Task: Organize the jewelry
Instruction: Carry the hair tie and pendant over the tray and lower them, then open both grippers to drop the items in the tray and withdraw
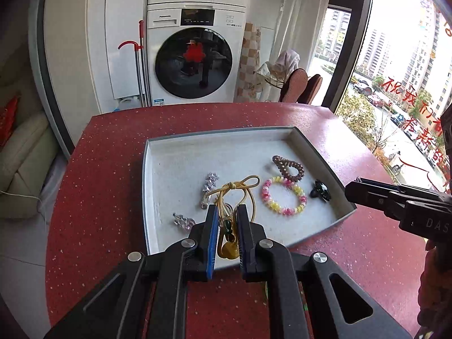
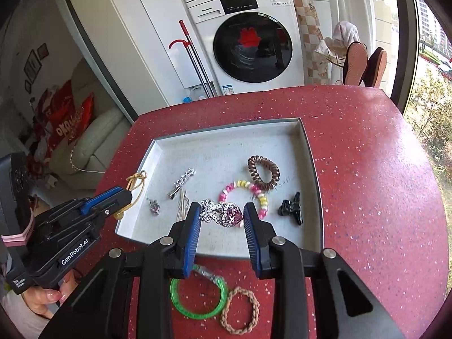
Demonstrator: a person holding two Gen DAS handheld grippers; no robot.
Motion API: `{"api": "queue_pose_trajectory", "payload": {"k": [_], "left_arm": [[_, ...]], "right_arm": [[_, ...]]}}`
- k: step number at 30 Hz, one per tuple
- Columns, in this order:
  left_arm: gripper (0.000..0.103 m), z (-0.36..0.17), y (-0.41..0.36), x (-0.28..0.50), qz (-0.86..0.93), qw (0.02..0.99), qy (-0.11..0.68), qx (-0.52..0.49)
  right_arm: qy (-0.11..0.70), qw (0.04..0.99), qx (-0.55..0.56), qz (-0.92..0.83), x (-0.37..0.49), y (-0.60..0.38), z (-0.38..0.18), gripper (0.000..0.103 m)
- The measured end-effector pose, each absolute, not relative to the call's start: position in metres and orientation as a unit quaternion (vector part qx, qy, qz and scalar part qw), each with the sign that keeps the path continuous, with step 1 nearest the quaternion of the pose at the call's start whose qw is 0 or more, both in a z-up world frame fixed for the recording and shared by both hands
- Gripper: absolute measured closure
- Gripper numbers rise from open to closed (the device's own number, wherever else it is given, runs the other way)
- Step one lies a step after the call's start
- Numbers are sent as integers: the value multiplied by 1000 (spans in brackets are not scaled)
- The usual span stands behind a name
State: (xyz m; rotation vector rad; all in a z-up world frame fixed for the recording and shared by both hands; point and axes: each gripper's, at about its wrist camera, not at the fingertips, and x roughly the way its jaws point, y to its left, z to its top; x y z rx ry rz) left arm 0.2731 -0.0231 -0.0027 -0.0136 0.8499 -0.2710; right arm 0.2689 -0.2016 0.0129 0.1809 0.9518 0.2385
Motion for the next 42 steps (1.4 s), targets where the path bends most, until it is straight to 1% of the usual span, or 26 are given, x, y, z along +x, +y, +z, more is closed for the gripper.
{"api": "queue_pose_trajectory", "payload": {"k": [6, 12, 18, 24, 29, 31, 32, 33, 35, 38, 40, 42], "left_arm": [[72, -12, -20, 326, -103, 904, 415, -6], [72, -40, -23, 356, -85, 896, 435, 9], [72, -63, -28, 369, -70, 890, 451, 28], [72, -70, -37, 370, -65, 889, 451, 48], [72, -75, -41, 372, -66, 884, 459, 57], [72, -77, -43, 372, -64, 884, 460, 62], [72, -78, -43, 372, -65, 883, 461, 63], [72, -78, -43, 375, -65, 882, 462, 64], [72, -78, -44, 374, -63, 882, 463, 64], [72, -77, -45, 374, -64, 882, 462, 64], [72, -76, -45, 373, -64, 884, 458, 66], [71, -74, -44, 372, -60, 887, 454, 65]], "right_arm": [[470, 870, 95, 116, 312, -187, -11, 69], [485, 863, 89, 111, 342, -176, -39, 69], [496, 860, 82, 90, 359, -180, -61, 69], [499, 862, 51, 76, 363, -177, -70, 69], [500, 862, 46, 75, 364, -177, -74, 68], [502, 860, 47, 77, 365, -177, -73, 66], [502, 860, 50, 78, 365, -178, -73, 60], [502, 859, 55, 79, 365, -179, -73, 51], [499, 859, 74, 86, 366, -184, -71, 42], [490, 860, 111, 93, 362, -192, -64, 41], [479, 862, 132, 98, 356, -196, -56, 38], [467, 866, 147, 100, 348, -200, -47, 31]]}}
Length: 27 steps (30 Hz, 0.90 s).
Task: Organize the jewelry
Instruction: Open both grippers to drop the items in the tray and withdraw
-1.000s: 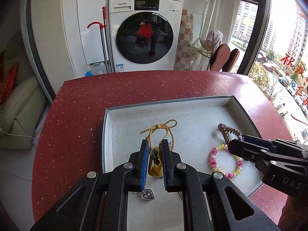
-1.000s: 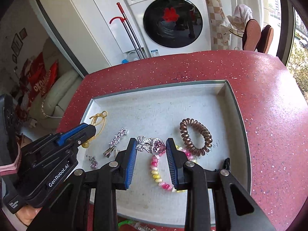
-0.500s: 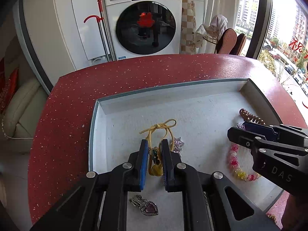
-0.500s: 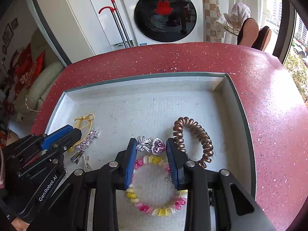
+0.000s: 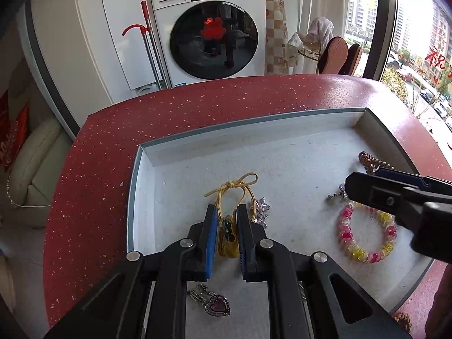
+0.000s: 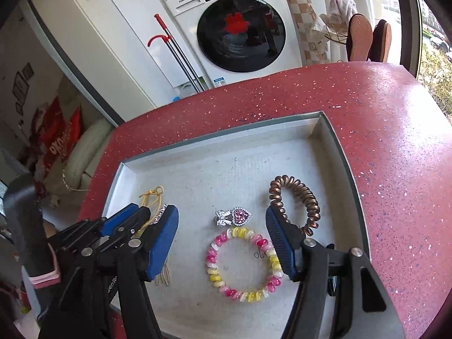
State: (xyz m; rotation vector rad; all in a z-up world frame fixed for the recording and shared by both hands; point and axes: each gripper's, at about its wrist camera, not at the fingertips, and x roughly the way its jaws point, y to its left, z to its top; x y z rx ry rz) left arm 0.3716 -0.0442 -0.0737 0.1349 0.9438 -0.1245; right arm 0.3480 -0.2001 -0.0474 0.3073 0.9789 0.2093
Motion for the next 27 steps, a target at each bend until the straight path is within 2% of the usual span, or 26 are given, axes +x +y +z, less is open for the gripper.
{"api": "queue_pose_trajectory", "payload": {"k": [5, 8, 9, 10, 11, 12, 16, 19, 20, 21, 27], "left_arm": [[71, -68, -43, 370, -46, 891, 447, 62], [71, -66, -44, 371, -45, 892, 446, 65], [53, -66, -44, 370, -45, 891, 446, 66], [19, -65, -44, 369, -43, 893, 443, 66], [8, -63, -44, 367, -39, 898, 433, 67], [4, -59, -44, 363, -36, 904, 420, 69], [4, -50, -46, 362, -38, 905, 419, 68], [3, -41, -44, 356, -40, 909, 411, 57], [3, -39, -43, 353, -42, 910, 409, 58], [0, -36, -43, 350, -42, 910, 408, 61], [0, -19, -44, 318, -51, 914, 396, 72]], "right_arm": [[454, 871, 158, 105, 329, -203, -31, 24], [451, 872, 159, 106, 319, -206, -25, 24], [451, 871, 160, 108, 317, -209, -24, 24], [450, 872, 162, 108, 313, -210, -22, 24], [449, 872, 163, 107, 310, -212, -21, 24], [448, 872, 165, 107, 306, -214, -20, 23], [451, 870, 170, 102, 294, -221, -20, 22], [446, 871, 180, 101, 281, -228, -19, 17], [444, 872, 182, 100, 277, -230, -18, 2], [438, 874, 185, 100, 272, -232, -16, 0], [449, 868, 180, 112, 248, -237, -11, 0]]}}
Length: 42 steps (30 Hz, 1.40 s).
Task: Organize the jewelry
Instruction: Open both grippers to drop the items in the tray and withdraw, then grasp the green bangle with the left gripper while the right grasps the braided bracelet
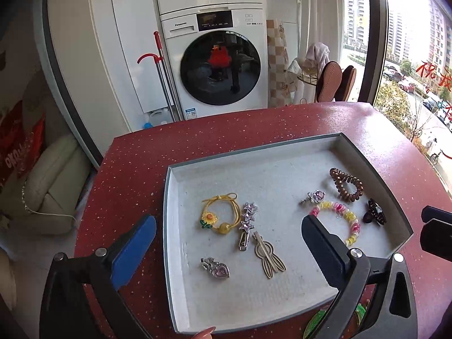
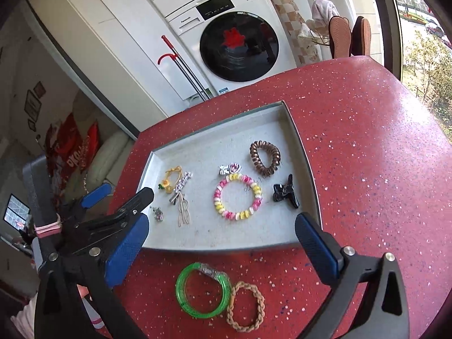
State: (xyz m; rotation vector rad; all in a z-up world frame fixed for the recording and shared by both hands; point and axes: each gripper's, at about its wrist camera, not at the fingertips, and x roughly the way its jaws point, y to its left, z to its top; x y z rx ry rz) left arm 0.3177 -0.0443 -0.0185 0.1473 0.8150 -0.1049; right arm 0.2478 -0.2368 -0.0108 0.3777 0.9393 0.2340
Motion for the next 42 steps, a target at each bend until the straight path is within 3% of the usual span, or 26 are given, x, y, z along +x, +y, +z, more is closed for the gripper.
{"api": "queue_pose_trajectory", "payload": {"k": [7, 14, 28, 34, 36, 39, 42], "left_arm": [[0, -14, -40, 262, -72, 916, 391, 51], [0, -41, -45, 226, -106, 891, 441, 24], [0, -76, -48, 217, -87, 871, 483, 7], [0, -80, -58, 221, -91, 872, 480, 29], [0, -83, -59, 223, -91, 870, 484, 30], [14, -86, -61, 224, -91, 867, 488, 35], [14, -87, -63, 224, -92, 867, 487, 41]], "right_arm": [[466, 864, 166, 96, 210, -248, -14, 0], [506, 851, 128, 58, 180, -253, -41, 0], [526, 849, 34, 26, 170, -234, -65, 1], [527, 849, 6, 34, 174, -220, -69, 17], [528, 849, 0, 35, 176, -215, -72, 27], [525, 850, -16, 33, 177, -207, -75, 34], [519, 853, -48, 31, 176, -198, -76, 41]]}}
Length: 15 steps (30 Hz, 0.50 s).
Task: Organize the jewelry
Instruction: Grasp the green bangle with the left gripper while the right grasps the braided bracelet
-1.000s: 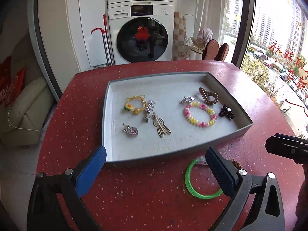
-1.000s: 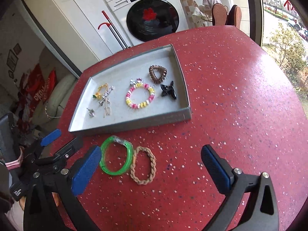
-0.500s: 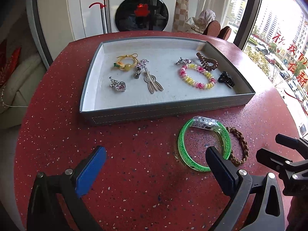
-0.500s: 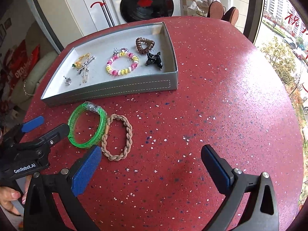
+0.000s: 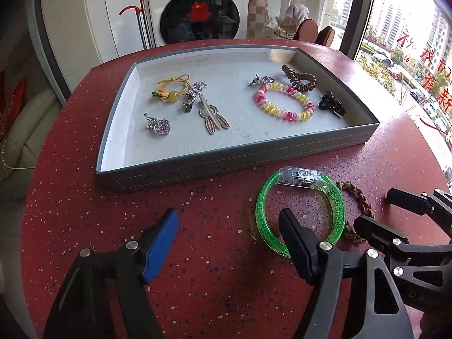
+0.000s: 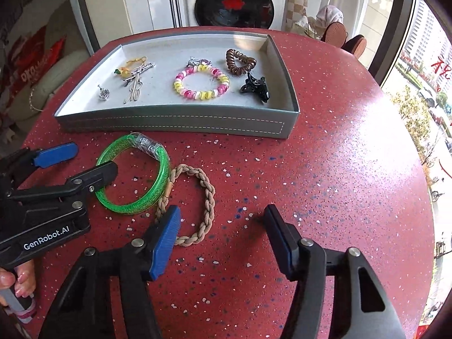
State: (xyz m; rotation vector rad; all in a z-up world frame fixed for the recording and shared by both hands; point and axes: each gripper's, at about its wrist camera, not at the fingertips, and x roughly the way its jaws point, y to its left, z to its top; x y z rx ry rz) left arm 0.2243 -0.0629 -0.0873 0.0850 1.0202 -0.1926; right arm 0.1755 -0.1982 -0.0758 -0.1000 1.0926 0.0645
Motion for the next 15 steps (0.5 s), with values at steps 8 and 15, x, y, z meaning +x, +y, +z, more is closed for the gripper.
{"api": "queue_pose_trajectory", "payload": {"k": [8, 15], "left_arm": [[28, -88, -74, 222, -104, 868, 482, 68], [55, -85, -78, 220, -118, 865, 482, 71]], "right_arm": [[518, 853, -50, 45, 174, -194, -75, 57], [521, 850, -55, 61, 173, -185, -74, 94]]}}
